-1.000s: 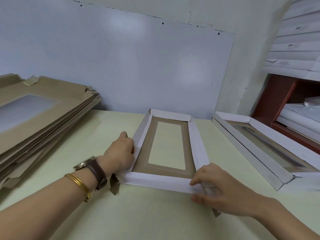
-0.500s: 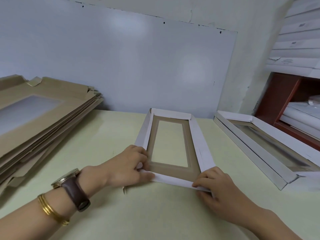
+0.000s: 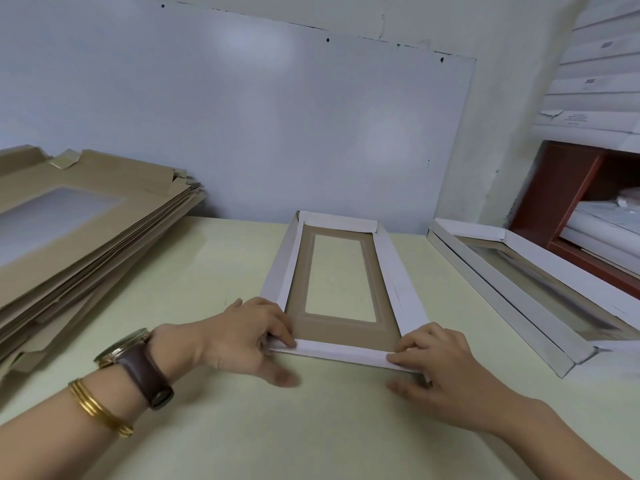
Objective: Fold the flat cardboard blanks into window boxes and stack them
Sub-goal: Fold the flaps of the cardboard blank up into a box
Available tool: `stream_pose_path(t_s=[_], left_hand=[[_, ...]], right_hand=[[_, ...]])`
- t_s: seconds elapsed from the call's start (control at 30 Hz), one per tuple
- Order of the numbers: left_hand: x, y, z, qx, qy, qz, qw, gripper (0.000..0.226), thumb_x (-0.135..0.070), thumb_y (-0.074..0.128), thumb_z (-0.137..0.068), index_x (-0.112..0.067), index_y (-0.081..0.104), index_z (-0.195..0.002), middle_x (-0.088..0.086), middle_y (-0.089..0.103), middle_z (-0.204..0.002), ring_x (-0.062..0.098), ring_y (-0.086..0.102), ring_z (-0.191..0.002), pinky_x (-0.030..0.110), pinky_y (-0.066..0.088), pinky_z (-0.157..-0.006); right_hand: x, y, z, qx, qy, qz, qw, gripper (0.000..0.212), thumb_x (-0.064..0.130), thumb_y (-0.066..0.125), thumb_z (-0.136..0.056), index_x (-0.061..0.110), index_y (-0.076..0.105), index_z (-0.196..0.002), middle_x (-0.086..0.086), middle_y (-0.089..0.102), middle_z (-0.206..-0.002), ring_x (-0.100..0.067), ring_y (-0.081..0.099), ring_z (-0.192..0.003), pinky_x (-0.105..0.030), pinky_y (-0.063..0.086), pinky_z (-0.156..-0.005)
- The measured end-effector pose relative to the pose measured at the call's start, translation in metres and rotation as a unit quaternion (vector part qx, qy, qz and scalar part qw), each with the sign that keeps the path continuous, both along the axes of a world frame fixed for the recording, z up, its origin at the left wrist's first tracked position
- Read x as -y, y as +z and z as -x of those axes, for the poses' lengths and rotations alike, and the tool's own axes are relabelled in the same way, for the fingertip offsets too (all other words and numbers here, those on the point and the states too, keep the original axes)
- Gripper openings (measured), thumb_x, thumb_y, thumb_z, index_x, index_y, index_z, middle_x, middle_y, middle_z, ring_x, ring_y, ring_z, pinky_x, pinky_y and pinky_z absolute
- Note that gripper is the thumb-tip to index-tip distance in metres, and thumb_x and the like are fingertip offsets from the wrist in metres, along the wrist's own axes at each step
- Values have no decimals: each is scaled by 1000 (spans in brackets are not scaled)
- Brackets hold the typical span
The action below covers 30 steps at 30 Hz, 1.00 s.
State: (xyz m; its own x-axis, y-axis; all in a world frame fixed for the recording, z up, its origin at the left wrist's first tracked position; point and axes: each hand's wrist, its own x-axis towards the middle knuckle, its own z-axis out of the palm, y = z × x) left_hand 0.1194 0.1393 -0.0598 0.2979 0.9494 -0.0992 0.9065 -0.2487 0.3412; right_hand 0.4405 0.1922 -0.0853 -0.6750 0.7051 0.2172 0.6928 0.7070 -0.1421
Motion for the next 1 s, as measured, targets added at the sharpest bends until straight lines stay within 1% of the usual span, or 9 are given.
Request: stream_pose_path(t_s=[0.13,0.2,0.27,0.4,0.53,0.7,0.8,0.87,1.0], left_hand=[[-4,3,-2,45,21,25,998,53,-62,49,-87,-13,71,-88,-5,57,-116,9,42,-121,38,29,-109],[-4,2,-4,37,22,10,999,27,-40,57,-92,-20,74,-97,-12,56,-117,6,44,-120,36,33,-106],[-1,1,-5,8,16,-9,1000,28,-29,66,-85,-31,69,-113,-16,53,-119,5,44,-120,31,36,-102],[1,0,-5,59,34,-23,997,39,-20,74,-74,-25,59,-110,-8,54,-105,10,57,-93,11,46,-59],[-2,1,-6,49,36,-9,998,35,-18,74,-71,-11,62,-104,6,58,-102,18,62,-77,15,45,-45],[0,5,-8,140,81,35,986,31,-11,80,-68,-16,59,-89,5,57,-97,14,55,-50,22,48,-45],[4,11,-8,170,99,61,978,33,-15,84,-67,-16,59,-89,-1,56,-81,14,51,-43,25,47,-44],[5,15,-7,178,89,65,978,31,-24,84,-68,-18,60,-86,-4,58,-74,15,52,-44,22,44,-45],[8,22,-5,263,83,90,957,44,-55,72,-68,-14,56,-65,7,58,-81,15,51,-60,28,42,-60]], right_hand=[[-4,1,4,-13,-32,17,999,43,51,30,-99,31,66,-87,31,50,-93,10,35,-105,-24,19,-93],[-5,2,6,0,-42,20,999,23,43,45,-98,39,68,-98,31,49,-96,11,34,-101,-25,19,-91],[-3,4,8,10,-53,32,998,14,41,54,-93,46,58,-106,28,47,-101,7,32,-100,-26,19,-87],[-1,6,12,40,-90,48,994,23,42,53,-91,39,51,-114,19,42,-102,-6,29,-104,-29,22,-84],[1,10,12,29,-94,69,993,19,41,56,-91,34,55,-108,17,42,-108,-6,30,-107,-29,25,-87],[3,22,9,-33,-79,90,992,19,33,68,-82,26,54,-92,17,47,-100,0,36,-100,-26,37,-84],[3,31,8,-79,-69,135,985,21,27,73,-77,26,53,-83,17,49,-92,-3,37,-100,-23,44,-61],[5,35,6,-113,-55,194,973,20,26,75,-75,25,55,-77,14,52,-92,-4,38,-103,-27,49,-45],[3,41,-1,-159,-18,264,951,22,25,68,-87,13,66,-69,14,58,-99,-5,49,-104,-27,52,-55]])
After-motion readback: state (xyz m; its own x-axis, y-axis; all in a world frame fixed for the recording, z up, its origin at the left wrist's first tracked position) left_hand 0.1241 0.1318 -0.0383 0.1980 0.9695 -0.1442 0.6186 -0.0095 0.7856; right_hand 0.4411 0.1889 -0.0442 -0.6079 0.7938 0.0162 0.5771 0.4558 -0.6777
